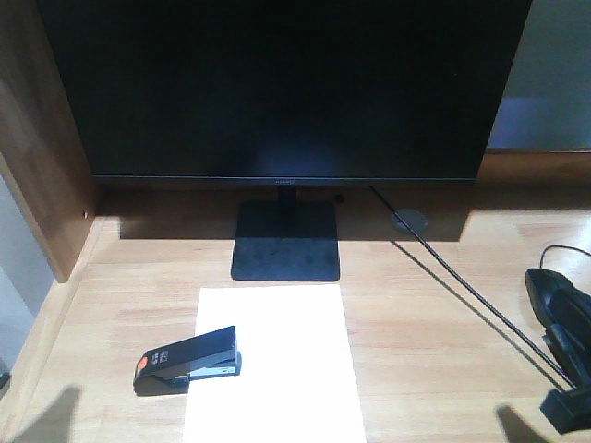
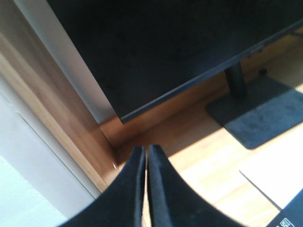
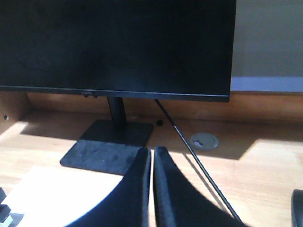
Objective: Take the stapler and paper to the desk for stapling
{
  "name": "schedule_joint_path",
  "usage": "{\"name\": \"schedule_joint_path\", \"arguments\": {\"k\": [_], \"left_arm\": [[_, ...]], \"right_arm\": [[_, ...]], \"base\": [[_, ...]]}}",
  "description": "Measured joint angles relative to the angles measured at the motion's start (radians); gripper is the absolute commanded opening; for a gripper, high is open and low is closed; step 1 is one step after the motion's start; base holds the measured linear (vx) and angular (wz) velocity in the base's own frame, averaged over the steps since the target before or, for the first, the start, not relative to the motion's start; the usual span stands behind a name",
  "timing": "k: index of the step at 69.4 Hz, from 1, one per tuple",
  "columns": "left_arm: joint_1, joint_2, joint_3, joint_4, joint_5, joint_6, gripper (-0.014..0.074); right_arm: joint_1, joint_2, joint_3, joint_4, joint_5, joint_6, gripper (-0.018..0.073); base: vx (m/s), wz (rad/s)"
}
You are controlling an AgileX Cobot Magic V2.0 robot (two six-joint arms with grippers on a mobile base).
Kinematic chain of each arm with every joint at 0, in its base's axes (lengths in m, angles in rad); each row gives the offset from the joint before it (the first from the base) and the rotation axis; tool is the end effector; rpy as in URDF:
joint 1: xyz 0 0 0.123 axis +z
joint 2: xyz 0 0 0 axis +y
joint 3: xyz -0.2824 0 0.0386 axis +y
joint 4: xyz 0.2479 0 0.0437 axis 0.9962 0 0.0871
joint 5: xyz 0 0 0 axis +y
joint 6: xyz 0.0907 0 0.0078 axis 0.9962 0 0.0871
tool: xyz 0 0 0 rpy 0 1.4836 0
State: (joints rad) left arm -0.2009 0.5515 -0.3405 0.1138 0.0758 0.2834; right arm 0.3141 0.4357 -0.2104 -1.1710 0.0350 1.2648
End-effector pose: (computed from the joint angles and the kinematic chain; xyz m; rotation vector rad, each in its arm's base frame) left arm 0.1182 -0.0233 0.2765 0.5159 1.6956 0.1495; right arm 0.0976 0.0285 0.2506 -0.1662 1.7221 0.2737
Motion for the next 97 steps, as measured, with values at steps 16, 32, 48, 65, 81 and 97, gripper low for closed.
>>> {"name": "schedule_joint_path", "arguments": {"k": [16, 32, 48, 65, 81, 97], "left_arm": [[0.000, -0.125, 0.044, 0.001, -0.003, -0.001, -0.0006], [0.000, -0.135, 0.044, 0.001, -0.005, -0.001, -0.0006], [0.000, -0.135, 0.044, 0.001, -0.005, -0.001, -0.0006], [0.000, -0.135, 0.044, 0.001, -0.005, -0.001, -0.0006], [0.000, -0.135, 0.044, 0.001, -0.005, -0.001, -0.0006], [0.000, -0.135, 0.044, -0.033, -0.006, -0.080, -0.0006]], "right_arm": [[0.000, -0.060, 0.038, 0.000, -0.001, 0.000, -0.0010], [0.000, -0.060, 0.038, 0.000, 0.000, 0.000, -0.0010], [0.000, -0.060, 0.038, 0.000, 0.000, 0.000, -0.0010], [0.000, -0.060, 0.038, 0.000, 0.000, 0.000, -0.0010], [0.000, -0.062, 0.038, 0.000, 0.000, 0.000, -0.0010], [0.000, -0.062, 0.039, 0.000, 0.000, 0.000, -0.0010]], "base": [[0.00, 0.00], [0.00, 0.00], [0.00, 0.00], [0.00, 0.00], [0.00, 0.00], [0.00, 0.00]]}}
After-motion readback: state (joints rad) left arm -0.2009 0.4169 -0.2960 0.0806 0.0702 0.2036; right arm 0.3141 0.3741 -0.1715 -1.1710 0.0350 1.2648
